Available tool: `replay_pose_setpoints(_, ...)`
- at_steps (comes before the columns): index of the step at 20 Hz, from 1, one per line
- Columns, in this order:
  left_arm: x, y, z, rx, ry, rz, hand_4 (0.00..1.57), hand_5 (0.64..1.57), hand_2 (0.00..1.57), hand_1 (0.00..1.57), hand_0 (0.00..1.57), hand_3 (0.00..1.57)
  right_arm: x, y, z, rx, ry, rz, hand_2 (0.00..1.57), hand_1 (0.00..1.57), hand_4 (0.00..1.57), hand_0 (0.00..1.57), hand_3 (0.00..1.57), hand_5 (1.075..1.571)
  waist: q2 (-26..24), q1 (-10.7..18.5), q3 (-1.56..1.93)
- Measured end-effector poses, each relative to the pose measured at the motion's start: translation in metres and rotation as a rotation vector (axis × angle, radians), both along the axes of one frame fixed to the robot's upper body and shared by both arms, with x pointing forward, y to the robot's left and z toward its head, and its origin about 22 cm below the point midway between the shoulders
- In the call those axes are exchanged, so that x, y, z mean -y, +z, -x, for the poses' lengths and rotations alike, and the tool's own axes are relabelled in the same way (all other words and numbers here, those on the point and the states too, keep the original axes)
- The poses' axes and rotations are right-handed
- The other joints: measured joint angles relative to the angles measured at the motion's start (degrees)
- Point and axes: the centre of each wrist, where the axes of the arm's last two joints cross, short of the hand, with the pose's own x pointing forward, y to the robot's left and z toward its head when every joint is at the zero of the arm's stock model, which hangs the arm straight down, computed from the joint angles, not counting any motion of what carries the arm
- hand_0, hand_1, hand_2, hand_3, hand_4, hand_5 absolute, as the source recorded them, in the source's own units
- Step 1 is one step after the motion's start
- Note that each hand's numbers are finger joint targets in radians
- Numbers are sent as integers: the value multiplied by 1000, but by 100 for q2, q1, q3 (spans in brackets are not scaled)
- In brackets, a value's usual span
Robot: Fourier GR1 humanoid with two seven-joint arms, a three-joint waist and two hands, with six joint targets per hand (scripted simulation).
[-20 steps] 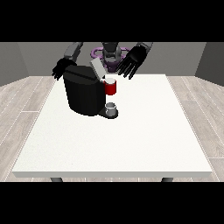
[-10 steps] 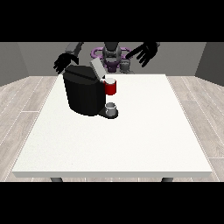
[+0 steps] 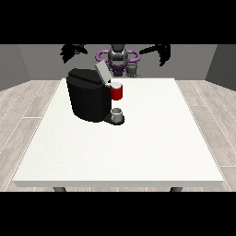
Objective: Insert the coffee pod into the coffee machine and close the lid
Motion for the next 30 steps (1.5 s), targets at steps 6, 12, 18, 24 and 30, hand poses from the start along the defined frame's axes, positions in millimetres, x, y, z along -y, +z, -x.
replay_pose_setpoints(6, -4, -31, 24, -54, 37, 101, 0, 1571, 0, 0, 0, 0, 4, 39, -16, 51, 98, 28, 0, 0, 0, 0, 0, 1571, -170, 221, 1)
replay_pose_setpoints(12, 5, -42, 39, -64, 22, 197, 0, 1571, 0, 0, 0, 0, 2, 59, -29, 84, 160, 59, 0, 0, 137, 0, 0, 1571, -97, 604, 4)
replay_pose_setpoints(18, 10, -34, 47, -33, 24, 232, 112, 1571, 0, 0, 0, 0, -18, 67, -41, 114, 219, 97, 0, 0, 0, 0, 0, 1571, 121, 780, 5)
replay_pose_setpoints(24, 12, -27, 62, -20, 23, 252, 0, 1571, 0, 0, 0, 0, -14, 60, -48, 102, 232, 84, 0, 0, 0, 0, 0, 1571, 309, 934, 6)
replay_pose_setpoints(30, 17, -12, 71, 23, 26, 271, 0, 1571, 0, 0, 0, 0, -18, 59, -66, 104, 227, 65, 0, 0, 0, 0, 0, 1571, 692, 1012, 5)
